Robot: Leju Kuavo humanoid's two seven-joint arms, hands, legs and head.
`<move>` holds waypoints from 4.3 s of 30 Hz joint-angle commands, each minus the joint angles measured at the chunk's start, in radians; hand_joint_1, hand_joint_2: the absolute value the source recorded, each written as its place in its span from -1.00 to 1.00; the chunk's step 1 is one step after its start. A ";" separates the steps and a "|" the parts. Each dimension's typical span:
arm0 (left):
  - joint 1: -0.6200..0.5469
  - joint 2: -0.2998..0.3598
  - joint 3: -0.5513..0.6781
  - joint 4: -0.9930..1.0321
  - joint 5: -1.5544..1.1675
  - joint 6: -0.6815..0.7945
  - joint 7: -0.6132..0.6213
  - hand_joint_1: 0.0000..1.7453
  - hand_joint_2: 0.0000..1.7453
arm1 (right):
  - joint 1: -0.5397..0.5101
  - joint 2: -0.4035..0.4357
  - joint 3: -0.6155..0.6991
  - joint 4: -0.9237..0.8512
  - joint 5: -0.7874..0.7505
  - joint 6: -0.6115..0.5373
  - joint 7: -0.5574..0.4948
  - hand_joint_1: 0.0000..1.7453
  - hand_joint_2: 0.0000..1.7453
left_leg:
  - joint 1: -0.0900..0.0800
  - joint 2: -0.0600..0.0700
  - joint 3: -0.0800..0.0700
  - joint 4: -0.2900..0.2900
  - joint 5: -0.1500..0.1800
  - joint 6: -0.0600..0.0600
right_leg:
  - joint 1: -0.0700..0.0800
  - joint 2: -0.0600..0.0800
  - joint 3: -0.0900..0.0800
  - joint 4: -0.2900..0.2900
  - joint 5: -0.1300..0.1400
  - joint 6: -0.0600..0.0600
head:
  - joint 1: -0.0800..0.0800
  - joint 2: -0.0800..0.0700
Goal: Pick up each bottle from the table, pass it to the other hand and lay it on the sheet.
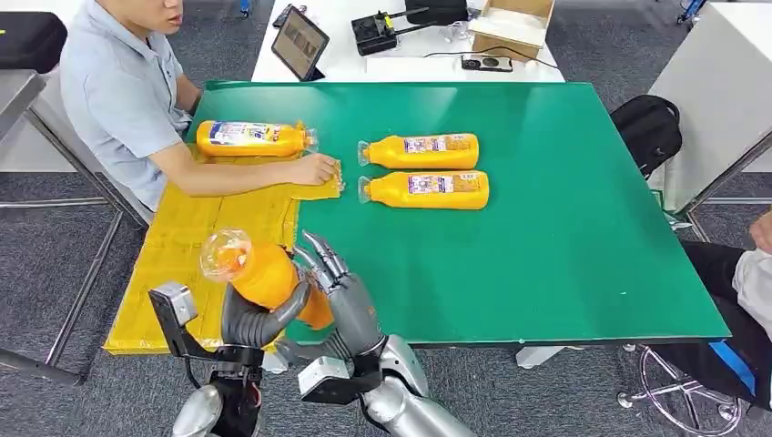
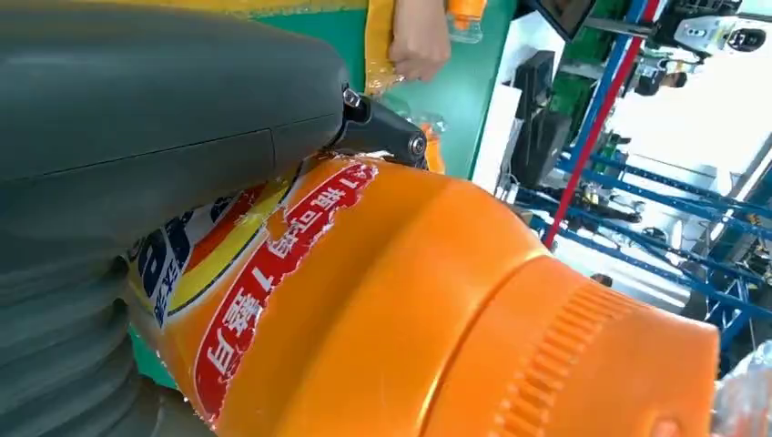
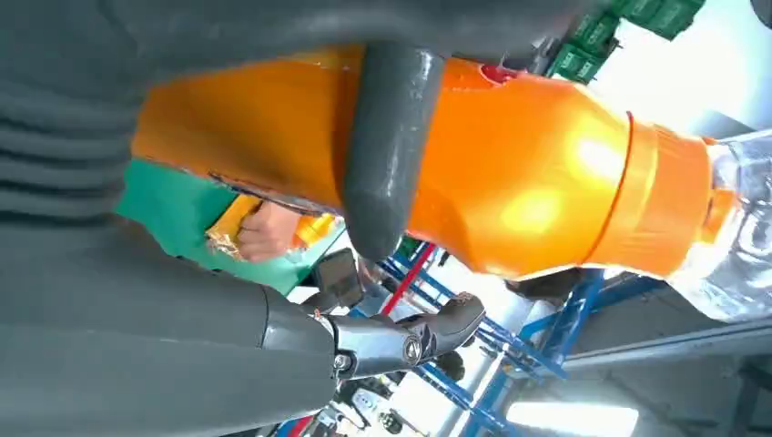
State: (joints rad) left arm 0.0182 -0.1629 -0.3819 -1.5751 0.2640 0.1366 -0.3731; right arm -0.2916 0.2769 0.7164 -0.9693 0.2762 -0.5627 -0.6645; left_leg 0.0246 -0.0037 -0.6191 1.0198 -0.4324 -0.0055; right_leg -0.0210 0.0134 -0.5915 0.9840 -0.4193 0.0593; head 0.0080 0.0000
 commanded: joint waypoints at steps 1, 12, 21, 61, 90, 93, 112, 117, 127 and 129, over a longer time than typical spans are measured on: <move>-0.037 0.012 0.018 0.065 -0.008 0.025 -0.001 1.00 1.00 | -0.015 -0.050 0.053 -0.029 -0.016 -0.023 -0.034 -1.00 -1.00 | 0.000 -0.001 0.003 -0.001 0.000 0.001 | 0.000 -0.002 0.003 -0.001 0.000 -0.002 | 0.000 0.000; -0.313 0.176 0.176 0.274 -0.554 0.208 0.038 1.00 1.00 | 0.049 -0.102 0.005 -0.310 -0.051 -0.121 -0.034 -1.00 -1.00 | 0.000 -0.004 0.002 -0.001 0.001 0.001 | 0.001 -0.005 0.003 0.001 -0.001 -0.003 | 0.000 0.000; -0.608 0.219 0.075 0.765 -1.175 0.181 0.180 1.00 1.00 | 0.071 -0.109 0.031 -0.361 -0.102 0.016 -0.034 -1.00 -1.00 | 0.000 -0.004 0.004 -0.002 0.003 0.001 | 0.001 -0.005 0.005 0.000 0.000 -0.002 | 0.000 0.000; -0.833 0.057 0.095 1.235 -1.292 -0.256 0.313 -0.12 1.00 | 0.136 -0.074 -0.076 -0.369 -0.148 0.102 -0.034 -1.00 -1.00 | 0.000 -0.001 0.005 -0.001 0.002 0.001 | 0.001 -0.002 0.006 0.000 0.000 -0.002 | 0.000 0.000; -0.461 0.019 0.247 0.347 -0.531 -0.291 0.009 -1.00 1.00 | 0.157 -0.135 -0.039 -0.435 -0.137 -0.033 -0.034 -1.00 -1.00 | -0.001 -0.001 0.004 -0.001 0.002 0.002 | 0.000 -0.002 0.005 0.000 -0.001 -0.002 | 0.000 0.000; -0.370 0.016 0.246 0.194 -0.413 -0.174 -0.012 -1.00 1.00 | 0.164 -0.153 -0.036 -0.461 -0.137 -0.073 -0.034 -1.00 -1.00 | -0.001 0.003 0.003 0.000 0.001 0.001 | 0.000 0.001 0.002 0.001 0.000 -0.001 | 0.000 0.000; 0.017 0.007 0.350 -0.149 -0.089 0.091 -0.197 -1.00 1.00 | 0.306 -0.204 -0.380 -0.492 0.265 -0.135 -0.028 -1.00 1.00 | -0.001 0.000 0.005 -0.002 0.000 0.001 | 0.000 -0.002 0.005 -0.002 -0.001 -0.002 | 0.000 0.000; 0.116 -0.026 0.365 -0.181 -0.104 0.120 -0.231 -1.00 1.00 | 0.240 -0.249 -0.537 -0.331 0.352 -0.021 0.082 -1.00 1.00 | -0.001 0.001 0.003 -0.002 0.001 0.001 | -0.001 0.000 0.004 -0.002 0.000 -0.001 | 0.000 0.000; 0.133 -0.041 0.357 -0.219 -0.117 0.132 -0.255 -1.00 1.00 | 0.127 -0.329 -0.580 -0.168 0.519 0.064 0.220 -1.00 1.00 | -0.001 -0.001 0.003 -0.001 0.000 0.002 | 0.000 -0.002 0.004 -0.002 0.000 -0.002 | 0.000 0.000; 0.134 -0.042 0.341 -0.226 -0.123 0.129 -0.260 -1.00 1.00 | 0.091 -0.333 -0.575 -0.133 0.542 0.082 0.240 -1.00 1.00 | -0.001 -0.002 0.003 -0.001 0.000 0.002 | 0.000 -0.003 0.005 -0.002 0.000 -0.002 | 0.000 0.000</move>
State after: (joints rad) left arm 0.1387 -0.1873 -0.0393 -1.7811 0.1564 0.2678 -0.6206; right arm -0.0503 0.0058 0.2019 -1.3391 0.7549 -0.5220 -0.4750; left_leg 0.0240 -0.0076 -0.6208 1.0199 -0.4308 -0.0053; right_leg -0.0215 0.0094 -0.5911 0.9846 -0.4192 0.0596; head 0.0076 0.0000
